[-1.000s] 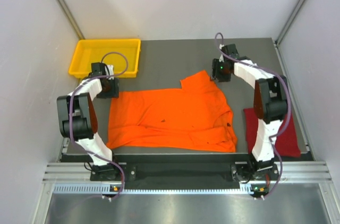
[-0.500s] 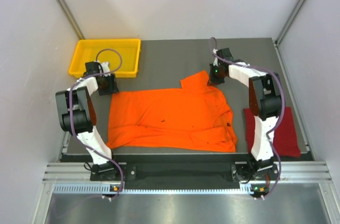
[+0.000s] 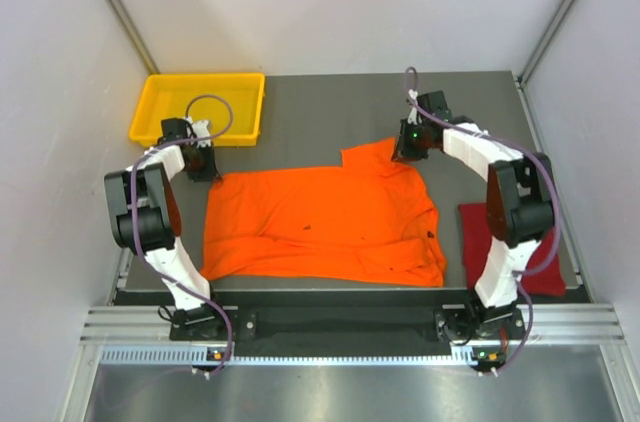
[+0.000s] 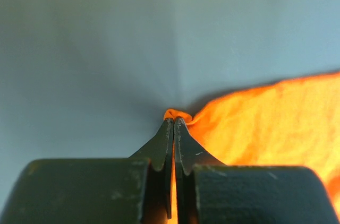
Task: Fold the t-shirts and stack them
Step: Fold the tshirt
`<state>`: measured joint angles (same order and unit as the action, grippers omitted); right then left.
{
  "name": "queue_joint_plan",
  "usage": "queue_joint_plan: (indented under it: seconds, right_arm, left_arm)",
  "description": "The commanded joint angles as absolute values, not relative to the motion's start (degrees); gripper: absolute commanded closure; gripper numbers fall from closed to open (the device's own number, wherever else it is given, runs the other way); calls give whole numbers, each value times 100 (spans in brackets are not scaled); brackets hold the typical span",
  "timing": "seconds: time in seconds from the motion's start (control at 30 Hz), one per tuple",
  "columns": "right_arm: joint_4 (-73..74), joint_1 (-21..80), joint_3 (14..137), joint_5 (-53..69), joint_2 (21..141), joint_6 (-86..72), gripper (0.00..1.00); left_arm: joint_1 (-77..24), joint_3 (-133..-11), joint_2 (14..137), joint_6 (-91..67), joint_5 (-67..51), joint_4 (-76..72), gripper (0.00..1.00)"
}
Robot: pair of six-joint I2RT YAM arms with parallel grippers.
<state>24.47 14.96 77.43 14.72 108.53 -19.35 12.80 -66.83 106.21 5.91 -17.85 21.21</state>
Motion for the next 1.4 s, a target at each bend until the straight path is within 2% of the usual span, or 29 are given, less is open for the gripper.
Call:
queue_joint_plan:
  seconds: [0.0, 0.27, 0.37, 0.63, 0.8, 1.07, 1.2, 1.33, 1.37]
  right_arm:
    - [2276, 1600, 7376, 1591, 9899, -1978, 100]
    - [2496, 1608, 6198, 1538, 8413, -2153, 100]
    - [2724, 1608, 5539, 1486, 7719, -2285, 100]
    - [3068, 1600, 3552, 1195, 5978, -2751, 100]
    - [3067, 1600, 3165, 1195, 5774, -3014, 100]
    - [3735, 1608, 3428, 1089, 5467, -3128, 100]
    - [3094, 1600, 2718, 1608, 5467, -3498, 100]
    - [2945, 1608, 2531, 1293, 5484, -3638, 100]
    - [2953, 1608, 2523, 1214, 5510, -3656, 100]
  left_arm:
    - [1345, -6435, 10056, 817, -2082, 2444, 100]
    - [1371, -6197, 8852, 1475, -2294, 2830, 100]
    - [1467, -5925, 8447, 2055, -1969, 2865, 100]
    - [1591, -5318, 8314, 3224, -2091, 3059, 100]
    - [1600, -5300, 8516, 3384, -1987, 2944, 100]
    - [1661, -5283, 8227, 3665, -2030, 3006, 100]
    - [1661, -5045, 8296, 3840, -1986, 2997, 100]
    - [1757, -5045, 8341, 4148, -2152, 3355, 100]
    - [1801, -5158, 8332, 4227, -2206, 3514, 95]
